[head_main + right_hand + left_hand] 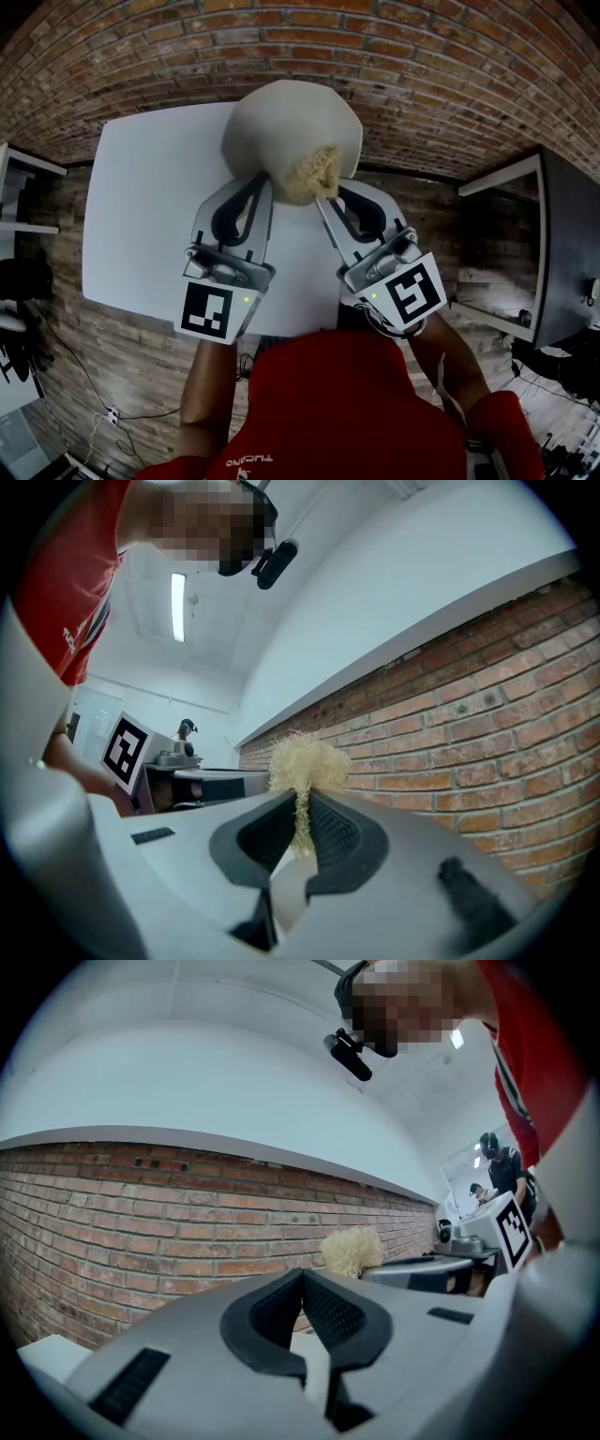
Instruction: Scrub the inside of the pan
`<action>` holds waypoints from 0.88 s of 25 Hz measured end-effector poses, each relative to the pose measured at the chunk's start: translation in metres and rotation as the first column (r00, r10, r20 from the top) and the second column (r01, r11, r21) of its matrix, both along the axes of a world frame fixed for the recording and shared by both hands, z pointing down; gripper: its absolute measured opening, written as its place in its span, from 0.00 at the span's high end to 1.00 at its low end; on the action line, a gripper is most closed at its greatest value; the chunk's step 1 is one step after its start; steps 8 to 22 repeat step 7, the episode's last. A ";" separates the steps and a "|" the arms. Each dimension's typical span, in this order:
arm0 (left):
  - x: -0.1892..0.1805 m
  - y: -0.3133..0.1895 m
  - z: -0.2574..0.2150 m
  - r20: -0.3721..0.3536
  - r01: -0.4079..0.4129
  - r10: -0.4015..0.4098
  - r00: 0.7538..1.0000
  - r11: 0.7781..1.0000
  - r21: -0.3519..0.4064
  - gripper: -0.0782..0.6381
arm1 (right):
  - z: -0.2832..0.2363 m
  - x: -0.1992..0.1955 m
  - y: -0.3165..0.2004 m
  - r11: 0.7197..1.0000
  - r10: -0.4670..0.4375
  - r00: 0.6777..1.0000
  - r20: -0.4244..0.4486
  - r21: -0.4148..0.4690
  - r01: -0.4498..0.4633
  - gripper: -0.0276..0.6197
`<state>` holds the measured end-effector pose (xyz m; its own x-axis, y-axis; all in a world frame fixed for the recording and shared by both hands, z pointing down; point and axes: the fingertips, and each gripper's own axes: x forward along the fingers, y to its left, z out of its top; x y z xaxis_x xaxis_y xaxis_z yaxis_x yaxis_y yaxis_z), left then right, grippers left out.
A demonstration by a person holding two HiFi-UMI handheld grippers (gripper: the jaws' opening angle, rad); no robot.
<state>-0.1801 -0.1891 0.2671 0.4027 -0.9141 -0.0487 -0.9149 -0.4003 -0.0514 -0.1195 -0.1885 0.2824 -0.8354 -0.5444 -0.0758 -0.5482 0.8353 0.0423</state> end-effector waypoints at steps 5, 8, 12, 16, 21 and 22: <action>-0.001 0.002 0.002 -0.002 0.006 -0.006 1.000 1.000 -0.002 0.87 | 0.000 0.001 0.001 1.000 0.000 1.000 0.002 -0.002 0.000 0.88; -0.002 0.003 0.003 -0.005 0.010 -0.010 1.000 1.000 -0.005 0.87 | 0.000 0.000 0.002 1.000 -0.001 1.000 0.003 -0.003 0.001 0.88; -0.002 0.003 0.003 -0.005 0.010 -0.010 1.000 1.000 -0.005 0.87 | 0.000 0.000 0.002 1.000 -0.001 1.000 0.003 -0.003 0.001 0.88; -0.002 0.003 0.003 -0.005 0.010 -0.010 1.000 1.000 -0.005 0.87 | 0.000 0.000 0.002 1.000 -0.001 1.000 0.003 -0.003 0.001 0.88; -0.002 0.003 0.003 -0.005 0.010 -0.010 1.000 1.000 -0.005 0.87 | 0.000 0.000 0.002 1.000 -0.001 1.000 0.003 -0.003 0.001 0.88; -0.002 0.003 0.003 -0.005 0.010 -0.010 1.000 1.000 -0.005 0.87 | 0.000 0.000 0.002 1.000 -0.001 1.000 0.003 -0.003 0.001 0.88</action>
